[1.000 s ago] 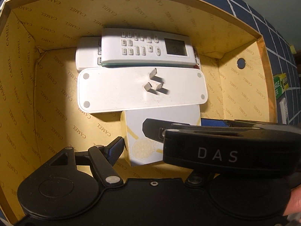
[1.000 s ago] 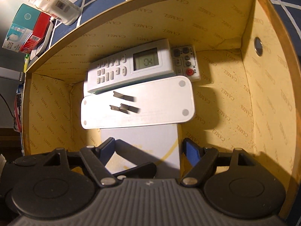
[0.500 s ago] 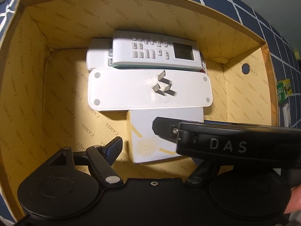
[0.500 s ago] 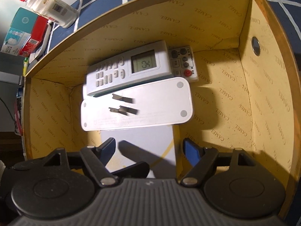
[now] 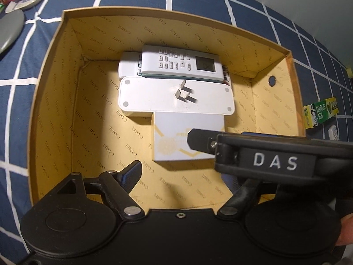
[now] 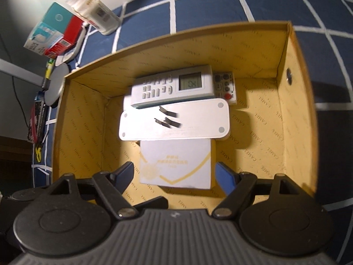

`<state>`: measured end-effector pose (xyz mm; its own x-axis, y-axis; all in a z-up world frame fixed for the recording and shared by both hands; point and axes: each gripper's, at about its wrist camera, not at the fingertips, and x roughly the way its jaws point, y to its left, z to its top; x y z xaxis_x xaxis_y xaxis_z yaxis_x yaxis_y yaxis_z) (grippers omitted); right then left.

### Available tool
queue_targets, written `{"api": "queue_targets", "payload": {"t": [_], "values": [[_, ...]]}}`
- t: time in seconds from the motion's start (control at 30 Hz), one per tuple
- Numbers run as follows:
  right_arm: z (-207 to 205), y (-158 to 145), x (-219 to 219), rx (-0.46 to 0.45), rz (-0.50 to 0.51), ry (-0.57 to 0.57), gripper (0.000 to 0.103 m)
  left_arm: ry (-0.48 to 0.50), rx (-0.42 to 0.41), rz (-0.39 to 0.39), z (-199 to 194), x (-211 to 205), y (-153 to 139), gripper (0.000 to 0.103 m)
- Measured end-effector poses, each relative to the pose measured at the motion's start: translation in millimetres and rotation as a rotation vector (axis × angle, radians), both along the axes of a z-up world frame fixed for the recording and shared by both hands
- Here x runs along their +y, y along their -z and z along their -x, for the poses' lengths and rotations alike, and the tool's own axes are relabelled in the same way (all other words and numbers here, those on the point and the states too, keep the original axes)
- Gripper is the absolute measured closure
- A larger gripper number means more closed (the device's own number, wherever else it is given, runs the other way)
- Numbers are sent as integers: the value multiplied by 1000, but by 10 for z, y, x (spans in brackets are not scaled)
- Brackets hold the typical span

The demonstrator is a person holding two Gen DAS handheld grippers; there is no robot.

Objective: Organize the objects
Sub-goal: 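Lower the white box into the yellow box and open both tools, then move both tools toward the green DARLIE toothpaste box on the sheet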

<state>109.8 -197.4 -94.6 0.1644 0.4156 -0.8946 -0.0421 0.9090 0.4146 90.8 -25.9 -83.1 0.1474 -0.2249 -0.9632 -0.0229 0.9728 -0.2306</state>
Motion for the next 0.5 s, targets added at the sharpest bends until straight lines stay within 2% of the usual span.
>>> {"api": "queue_targets", "payload": {"t": [0.27, 0.5], "values": [[144, -340, -263, -64, -10, -14, 17, -33, -64, -35, 169, -238, -281, 15], [234, -606, -680, -117, -2, 6, 12, -33, -111, -54, 281, -612, -478, 10]]}}
